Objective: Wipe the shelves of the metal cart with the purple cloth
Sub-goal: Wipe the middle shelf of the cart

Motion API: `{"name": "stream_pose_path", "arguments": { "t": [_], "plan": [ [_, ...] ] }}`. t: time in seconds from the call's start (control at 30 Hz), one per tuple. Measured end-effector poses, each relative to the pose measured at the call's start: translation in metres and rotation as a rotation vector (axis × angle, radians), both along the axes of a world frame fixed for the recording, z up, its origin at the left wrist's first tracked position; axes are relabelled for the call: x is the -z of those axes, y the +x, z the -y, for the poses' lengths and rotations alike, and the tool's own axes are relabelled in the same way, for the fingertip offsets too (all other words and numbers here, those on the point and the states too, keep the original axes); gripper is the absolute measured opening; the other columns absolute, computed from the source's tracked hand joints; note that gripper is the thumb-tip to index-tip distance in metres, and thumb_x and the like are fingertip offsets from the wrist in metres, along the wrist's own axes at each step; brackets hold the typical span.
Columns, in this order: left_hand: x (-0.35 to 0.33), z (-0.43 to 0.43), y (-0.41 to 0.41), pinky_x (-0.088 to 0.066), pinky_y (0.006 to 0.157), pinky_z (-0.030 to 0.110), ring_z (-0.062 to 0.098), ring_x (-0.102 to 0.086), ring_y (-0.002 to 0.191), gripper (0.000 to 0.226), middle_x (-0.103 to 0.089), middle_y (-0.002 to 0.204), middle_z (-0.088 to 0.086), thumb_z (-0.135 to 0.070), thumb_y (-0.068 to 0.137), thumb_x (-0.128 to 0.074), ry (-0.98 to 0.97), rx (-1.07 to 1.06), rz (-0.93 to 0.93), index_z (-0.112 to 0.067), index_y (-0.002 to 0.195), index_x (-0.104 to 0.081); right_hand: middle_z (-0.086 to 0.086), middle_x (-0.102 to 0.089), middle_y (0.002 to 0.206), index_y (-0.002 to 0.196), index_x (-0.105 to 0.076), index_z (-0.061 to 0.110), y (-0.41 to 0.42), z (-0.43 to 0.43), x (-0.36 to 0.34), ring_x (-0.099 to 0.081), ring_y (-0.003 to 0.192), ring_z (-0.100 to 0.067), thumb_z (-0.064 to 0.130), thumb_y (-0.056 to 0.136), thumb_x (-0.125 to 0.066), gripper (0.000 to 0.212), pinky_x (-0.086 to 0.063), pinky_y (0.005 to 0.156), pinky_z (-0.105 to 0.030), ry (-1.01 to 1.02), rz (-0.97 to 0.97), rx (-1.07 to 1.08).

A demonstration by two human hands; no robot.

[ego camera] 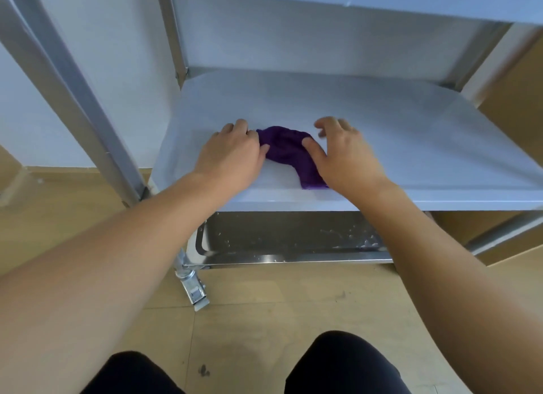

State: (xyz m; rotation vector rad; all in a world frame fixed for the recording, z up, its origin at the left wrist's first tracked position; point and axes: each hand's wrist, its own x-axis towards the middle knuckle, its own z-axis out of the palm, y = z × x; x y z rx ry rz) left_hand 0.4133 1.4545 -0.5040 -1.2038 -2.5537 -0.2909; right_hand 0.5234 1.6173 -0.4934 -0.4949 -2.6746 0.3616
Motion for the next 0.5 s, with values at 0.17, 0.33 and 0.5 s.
{"name": "stream_pose_path", "arguments": {
  "t": [0.17, 0.33, 0.5],
  "plan": [
    [0.001, -0.014, 0.006, -0.044, 0.077, 0.042, 0.036, -0.052, 0.096, 0.031, -0.049, 0.111, 0.021, -0.026, 0.102, -0.040, 0.068, -0.025, 0.133, 0.000, 0.113, -0.052, -0.015, -0.055, 0.096, 0.093, -0.050, 0.004, -0.007, 0.009, -0.002, -0.053, 0.090, -0.033, 0.038, 0.098, -0.044, 0.035, -0.037, 0.070, -0.033, -0.006, 0.108, 0.028],
    [-0.010, -0.017, 0.010, -0.045, 0.079, 0.048, 0.037, -0.049, 0.093, 0.017, -0.046, 0.109, 0.021, -0.015, 0.097, -0.049, 0.089, 0.073, 0.063, -0.001, 0.107, -0.048, -0.006, -0.057, 0.094, 0.106, -0.046, 0.008, -0.004, 0.014, -0.013, -0.056, 0.081, -0.026, 0.052, 0.089, -0.054, 0.048, -0.041, 0.065, -0.032, -0.274, 0.110, -0.002],
    [-0.033, -0.026, 0.016, -0.041, 0.070, 0.042, 0.036, -0.051, 0.090, 0.014, -0.051, 0.105, 0.016, -0.015, 0.091, -0.053, 0.009, 0.157, 0.010, -0.005, 0.100, -0.047, -0.009, -0.058, 0.093, 0.103, -0.048, 0.008, -0.007, 0.006, -0.024, -0.054, 0.079, -0.028, 0.042, 0.095, -0.049, 0.035, -0.039, 0.062, -0.032, -0.322, 0.090, 0.041]
  ]
}}
